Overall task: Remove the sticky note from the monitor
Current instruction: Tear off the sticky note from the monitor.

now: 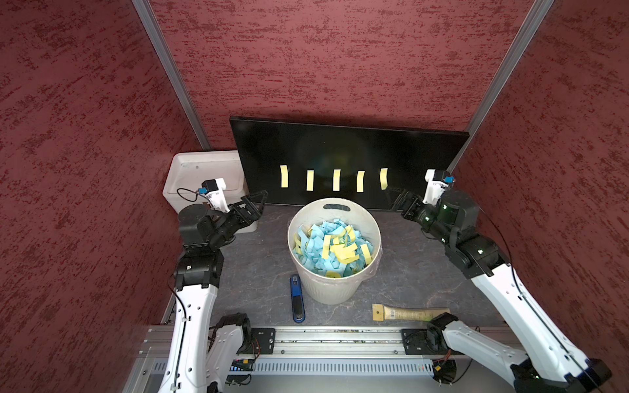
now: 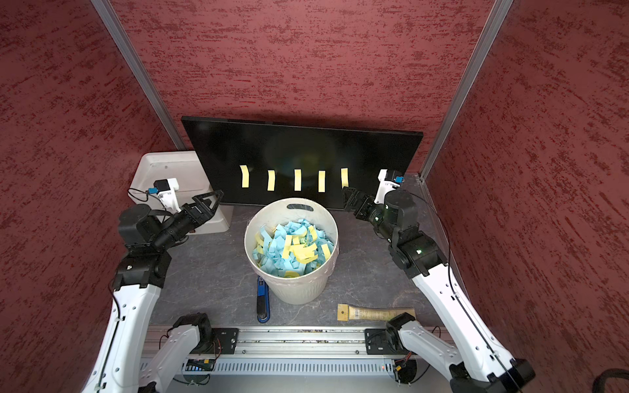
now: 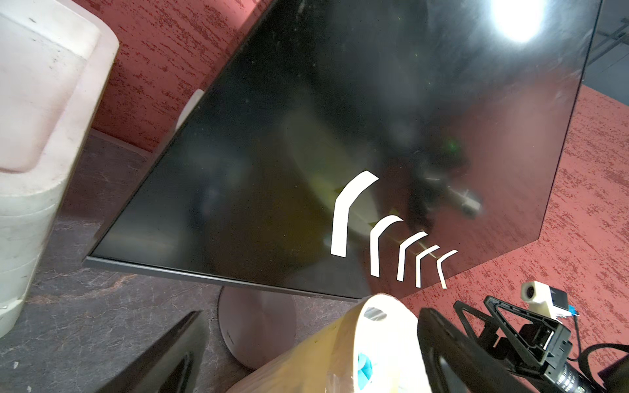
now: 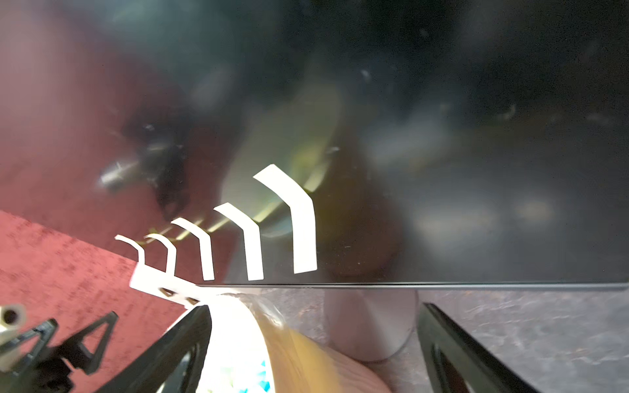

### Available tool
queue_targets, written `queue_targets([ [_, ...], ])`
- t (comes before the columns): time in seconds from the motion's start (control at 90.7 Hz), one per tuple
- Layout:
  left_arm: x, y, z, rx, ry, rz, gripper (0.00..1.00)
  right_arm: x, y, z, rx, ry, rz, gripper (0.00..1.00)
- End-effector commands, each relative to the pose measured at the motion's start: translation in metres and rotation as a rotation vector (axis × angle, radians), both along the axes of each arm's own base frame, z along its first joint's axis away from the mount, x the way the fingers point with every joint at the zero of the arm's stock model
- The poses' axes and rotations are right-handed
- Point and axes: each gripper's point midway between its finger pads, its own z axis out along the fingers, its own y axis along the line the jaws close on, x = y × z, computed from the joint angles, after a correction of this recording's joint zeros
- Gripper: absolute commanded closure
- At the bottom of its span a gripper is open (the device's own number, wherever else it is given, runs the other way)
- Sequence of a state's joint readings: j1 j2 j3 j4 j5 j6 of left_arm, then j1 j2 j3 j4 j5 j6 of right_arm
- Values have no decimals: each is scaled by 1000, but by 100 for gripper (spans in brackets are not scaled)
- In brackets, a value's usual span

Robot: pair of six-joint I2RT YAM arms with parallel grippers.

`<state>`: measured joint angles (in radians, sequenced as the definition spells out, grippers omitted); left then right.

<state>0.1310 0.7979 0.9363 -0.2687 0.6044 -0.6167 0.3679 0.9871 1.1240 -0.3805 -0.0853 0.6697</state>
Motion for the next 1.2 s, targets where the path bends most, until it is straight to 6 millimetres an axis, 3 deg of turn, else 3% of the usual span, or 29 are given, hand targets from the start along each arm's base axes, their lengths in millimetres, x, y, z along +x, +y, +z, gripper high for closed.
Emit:
queue_targets([
  [0.0,-2,1,4,4,-22,-1,0,5,11,12,169,5,66,2],
  [0.11,-2,1,4,4,-23,-2,0,16,11,7,230,31,67,3],
  [0.298,-2,0,4,5,-24,-2,0,32,15,0,317,53,87,15],
  [0.474,-3,0,4,5,-24,-2,0,43,16,-6,386,67,95,31],
  [0.694,-3,0,4,5,-25,-3,0,48,16,-9,429,67,106,60],
  [0.904,-4,0,5,5,-27,-4,0,48,14,-9,445,66,113,76],
  [1.124,-4,0,5,5,-27,-2,0,46,15,-8,449,62,130,100],
  [1.19,-4,0,5,6,-27,0,0,45,15,-8,448,63,132,100],
])
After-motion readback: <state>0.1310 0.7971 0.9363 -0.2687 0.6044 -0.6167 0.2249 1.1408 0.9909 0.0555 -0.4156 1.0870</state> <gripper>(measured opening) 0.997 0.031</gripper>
